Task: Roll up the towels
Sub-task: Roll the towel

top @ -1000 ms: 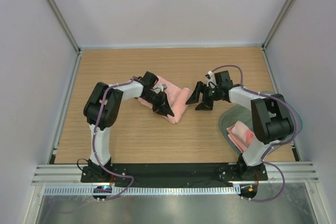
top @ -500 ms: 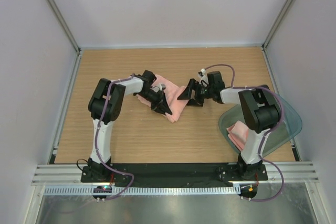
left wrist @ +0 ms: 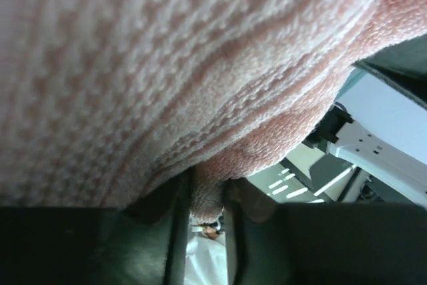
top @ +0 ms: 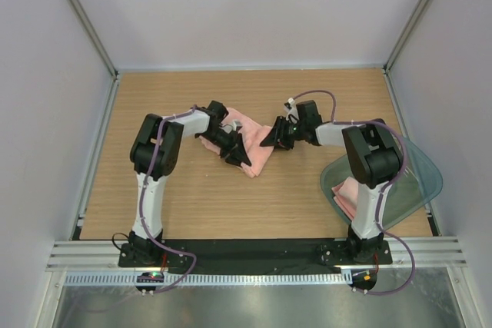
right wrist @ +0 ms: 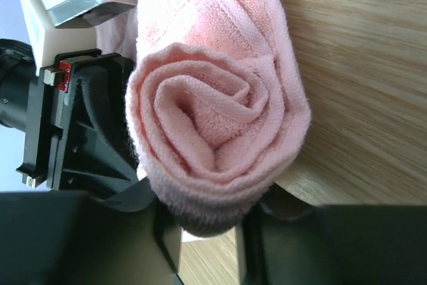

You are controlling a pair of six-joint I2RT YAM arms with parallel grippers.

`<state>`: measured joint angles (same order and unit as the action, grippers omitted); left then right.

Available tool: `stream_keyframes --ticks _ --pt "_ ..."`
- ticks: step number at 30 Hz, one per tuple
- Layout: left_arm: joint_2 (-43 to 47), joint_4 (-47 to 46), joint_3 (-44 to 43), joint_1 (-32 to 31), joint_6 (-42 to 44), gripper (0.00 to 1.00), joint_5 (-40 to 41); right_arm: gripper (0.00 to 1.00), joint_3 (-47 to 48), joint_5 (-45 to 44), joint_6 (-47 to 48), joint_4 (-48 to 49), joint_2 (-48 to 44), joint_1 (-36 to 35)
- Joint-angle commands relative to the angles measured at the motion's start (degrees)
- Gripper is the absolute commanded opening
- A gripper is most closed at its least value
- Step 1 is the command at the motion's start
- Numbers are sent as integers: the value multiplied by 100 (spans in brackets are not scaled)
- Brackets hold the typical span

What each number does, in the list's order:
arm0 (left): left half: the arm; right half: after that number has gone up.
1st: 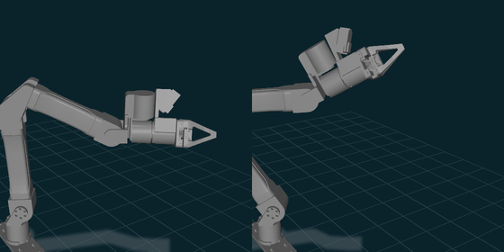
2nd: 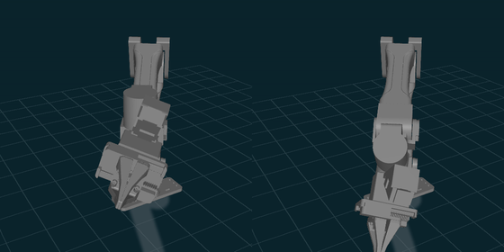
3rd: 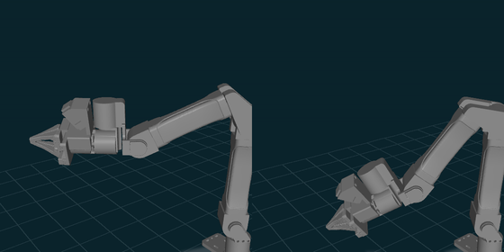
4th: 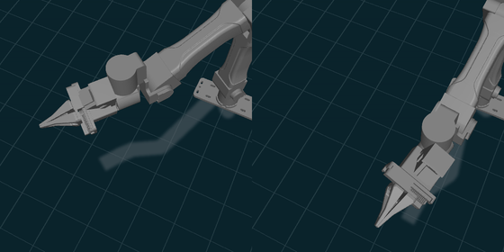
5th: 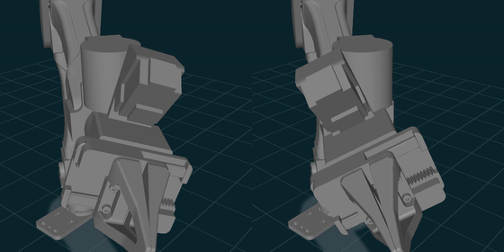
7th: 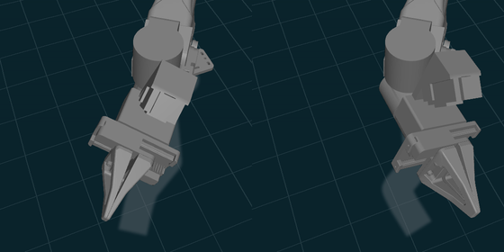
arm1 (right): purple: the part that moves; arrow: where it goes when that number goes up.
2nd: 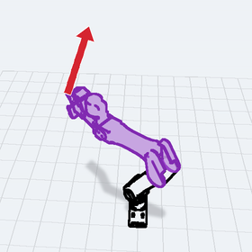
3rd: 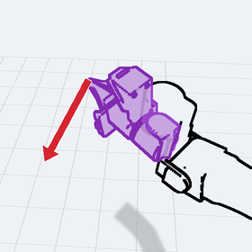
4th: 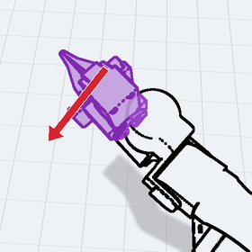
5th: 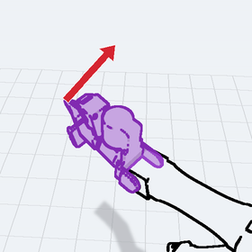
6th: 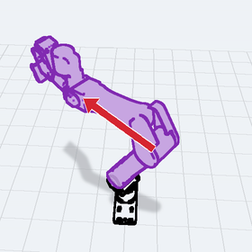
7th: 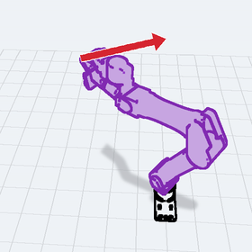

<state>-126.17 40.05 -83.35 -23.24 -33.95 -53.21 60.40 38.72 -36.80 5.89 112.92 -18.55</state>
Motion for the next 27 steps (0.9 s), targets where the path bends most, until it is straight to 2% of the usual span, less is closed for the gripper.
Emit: stream_keyframes --ticks 1,2,3,6,11,14,17,19,22,27 --pt "415 178 3 66 73 28 1215 29 278 -540 339 -667 116 -79" --pt "557 204 21 66 82 32 1391 27 331 -602 383 -1025 125 -70" --pt "680 239 29 66 99 44 1740 26 393 -663 427 -1159 133 -70" --pt "1164 275 65 57 152 53 2338 23 604 -734 585 -1669 168 -79" --pt "2453 56 328 -74 99 55 3816 22 964 -997 858 -2529 142 -167" --pt "2930 -50 398 -600 380 56 5185 22 1140 -1270 937 -2934 133 -228" --pt "3352 -199 530 -1488 793 56 6598 22 1351 -1349 981 -3303 160 -325" --pt "3494 -392 627 -2084 1012 56 7033 22 1526 -1393 1034 -3497 177 -395" --pt "3503 -665 750 -2604 1128 56 7342 22 1667 -1437 1069 -3770 151 -483" --pt "3204 -955 812 -3054 1128 61 7360 21 1633 -1394 1017 -3823 46 -518"
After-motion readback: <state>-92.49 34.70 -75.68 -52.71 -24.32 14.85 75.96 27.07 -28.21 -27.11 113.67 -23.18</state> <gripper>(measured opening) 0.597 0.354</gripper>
